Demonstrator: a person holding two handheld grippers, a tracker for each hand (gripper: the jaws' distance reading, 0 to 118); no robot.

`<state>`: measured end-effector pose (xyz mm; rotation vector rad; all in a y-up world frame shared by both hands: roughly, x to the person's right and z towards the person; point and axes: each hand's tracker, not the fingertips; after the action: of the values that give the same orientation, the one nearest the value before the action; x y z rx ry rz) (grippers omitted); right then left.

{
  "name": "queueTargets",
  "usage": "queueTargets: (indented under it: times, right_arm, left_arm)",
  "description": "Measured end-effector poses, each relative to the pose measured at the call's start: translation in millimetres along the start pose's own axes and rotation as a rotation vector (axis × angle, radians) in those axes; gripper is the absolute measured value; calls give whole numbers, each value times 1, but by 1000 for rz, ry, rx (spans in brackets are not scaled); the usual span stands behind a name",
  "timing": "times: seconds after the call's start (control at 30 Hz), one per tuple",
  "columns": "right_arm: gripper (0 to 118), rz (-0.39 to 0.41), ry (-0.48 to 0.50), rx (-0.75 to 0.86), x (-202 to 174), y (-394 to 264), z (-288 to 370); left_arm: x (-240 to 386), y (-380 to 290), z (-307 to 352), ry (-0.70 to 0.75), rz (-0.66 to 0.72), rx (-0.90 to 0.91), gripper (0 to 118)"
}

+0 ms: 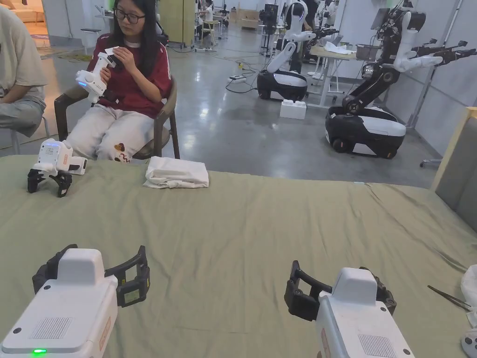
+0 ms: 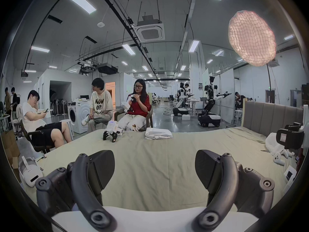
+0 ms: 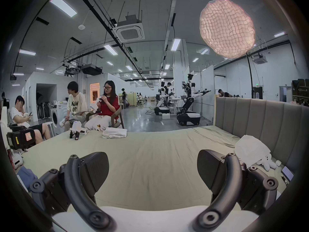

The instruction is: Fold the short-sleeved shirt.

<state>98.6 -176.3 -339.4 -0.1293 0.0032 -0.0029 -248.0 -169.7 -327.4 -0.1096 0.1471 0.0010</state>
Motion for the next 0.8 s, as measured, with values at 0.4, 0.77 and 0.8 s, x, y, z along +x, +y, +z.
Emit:
queueTargets:
  times: [0.4,0.77,0.8]
  right_arm:
    - [108,-30,-69,-84,-3,7,-13]
    - [108,-61,-73,-169,-11,14,-17]
    - [108,-72,-70,-179,-11,15,-17]
  left_arm:
    - [-4,-1,-3,-21,19,13,107]
    - [-3,-3,-2,27,34,42,108]
    - [-4,-4,-2,29,36,43,108]
